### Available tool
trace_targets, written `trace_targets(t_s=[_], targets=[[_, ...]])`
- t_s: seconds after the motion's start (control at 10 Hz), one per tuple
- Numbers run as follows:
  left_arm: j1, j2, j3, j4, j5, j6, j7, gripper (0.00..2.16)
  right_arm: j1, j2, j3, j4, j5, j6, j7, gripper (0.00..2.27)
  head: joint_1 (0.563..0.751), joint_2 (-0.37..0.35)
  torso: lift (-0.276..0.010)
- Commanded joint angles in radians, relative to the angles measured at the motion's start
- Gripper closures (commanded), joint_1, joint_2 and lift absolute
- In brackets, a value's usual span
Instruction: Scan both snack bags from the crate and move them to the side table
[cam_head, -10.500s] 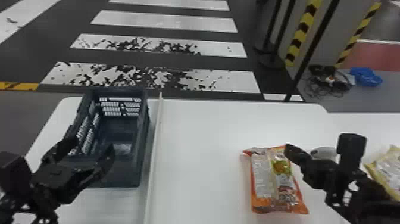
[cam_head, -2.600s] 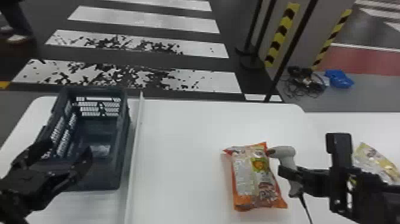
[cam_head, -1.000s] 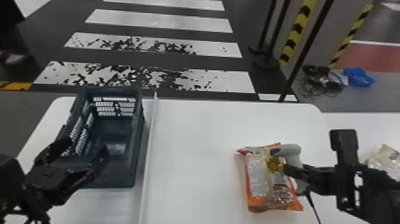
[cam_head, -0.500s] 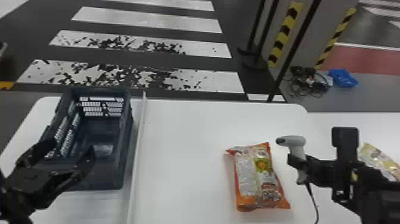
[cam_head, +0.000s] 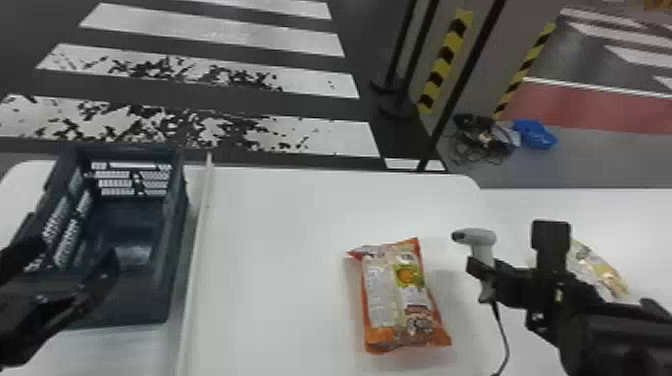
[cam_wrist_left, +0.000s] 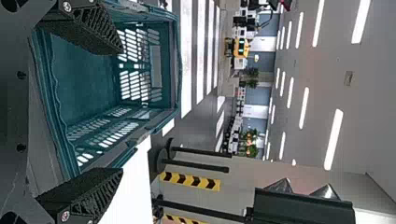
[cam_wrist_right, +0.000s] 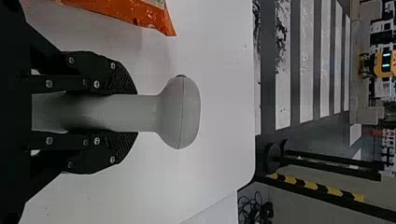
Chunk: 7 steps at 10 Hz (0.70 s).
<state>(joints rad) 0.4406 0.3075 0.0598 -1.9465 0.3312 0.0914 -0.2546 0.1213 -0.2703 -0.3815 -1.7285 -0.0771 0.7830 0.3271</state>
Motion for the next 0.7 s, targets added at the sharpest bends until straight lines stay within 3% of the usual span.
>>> trace_targets(t_s=[0.0, 0.6], targets=[[0.001, -0.001, 0.000, -0.002, 0.000, 0.000, 0.000, 0.10, -0.028, -0.010, -0.002, 0.075, 0.002, -0.035, -0.005, 2.24, 0.695, -0.257, -0.099], [0.000, -0.001, 0.000, 0.000, -0.001, 0.000, 0.000, 0.11, -0.089, -0.036, 0.004, 0.277, 0.017, -0.155, -0.014, 2.24, 0.695, -0.297, -0.099]])
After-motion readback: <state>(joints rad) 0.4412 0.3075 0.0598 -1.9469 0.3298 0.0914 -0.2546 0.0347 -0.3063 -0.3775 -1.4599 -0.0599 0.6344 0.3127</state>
